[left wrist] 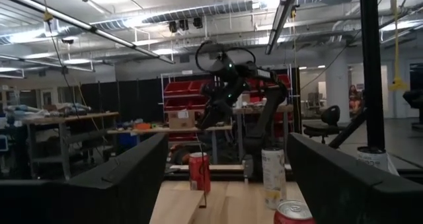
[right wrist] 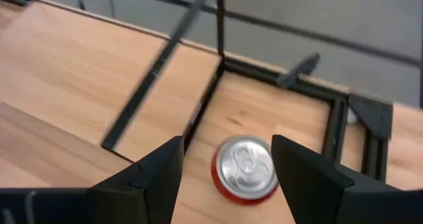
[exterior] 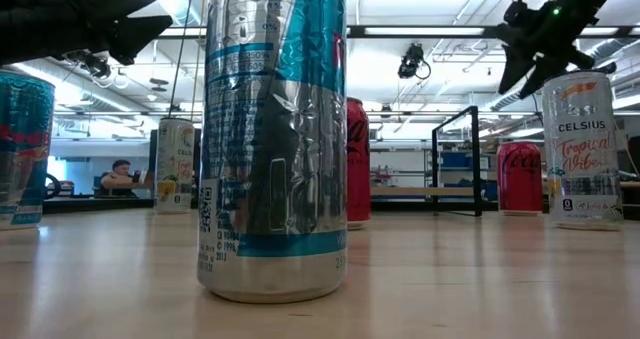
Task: Place canned beverage on shelf
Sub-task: Put the right red soda can on the shelf
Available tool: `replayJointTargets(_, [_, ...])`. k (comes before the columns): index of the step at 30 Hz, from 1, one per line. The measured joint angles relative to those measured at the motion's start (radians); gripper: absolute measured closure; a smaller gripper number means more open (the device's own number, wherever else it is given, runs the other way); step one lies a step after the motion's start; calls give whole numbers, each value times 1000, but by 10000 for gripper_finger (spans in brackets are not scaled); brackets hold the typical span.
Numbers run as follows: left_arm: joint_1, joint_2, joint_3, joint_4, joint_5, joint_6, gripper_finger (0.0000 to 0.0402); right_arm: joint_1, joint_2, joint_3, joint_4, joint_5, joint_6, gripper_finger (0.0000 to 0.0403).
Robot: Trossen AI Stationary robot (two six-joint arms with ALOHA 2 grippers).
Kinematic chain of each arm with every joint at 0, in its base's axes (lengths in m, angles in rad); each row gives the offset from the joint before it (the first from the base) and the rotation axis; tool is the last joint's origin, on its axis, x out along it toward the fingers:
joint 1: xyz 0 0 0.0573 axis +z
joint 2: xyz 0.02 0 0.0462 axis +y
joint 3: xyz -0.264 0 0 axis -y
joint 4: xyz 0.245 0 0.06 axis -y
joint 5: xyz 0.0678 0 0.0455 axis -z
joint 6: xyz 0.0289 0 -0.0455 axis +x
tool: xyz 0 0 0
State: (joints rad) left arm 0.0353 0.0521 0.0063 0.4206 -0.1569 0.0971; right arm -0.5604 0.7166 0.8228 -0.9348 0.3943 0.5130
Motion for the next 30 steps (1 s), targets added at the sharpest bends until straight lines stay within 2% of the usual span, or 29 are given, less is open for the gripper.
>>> replayJointTargets(6, [0,0,0,-5,0,-3,86,-23,44,-59,8,60,18,165])
replayJointTargets(13, [0,0,0,-9,0,-8,86,-30,77,-72,100,49,-60,165])
replayJointTargets(16, [0,0,0,-17,0,-8,86,-30,84,-72,137,9,-113,161])
replayJointTargets(20, [0,0,0,-53,0,-8,86,-30,102,-72,128,-46,-144,135])
replayJointTargets(25, [0,0,0,-72,0,-8,86,-30,117,-72,113,-35,-124,94])
replayJointTargets(30, [0,0,0,-69,0,-9,86,-30,117,-72,102,-29,-150,75])
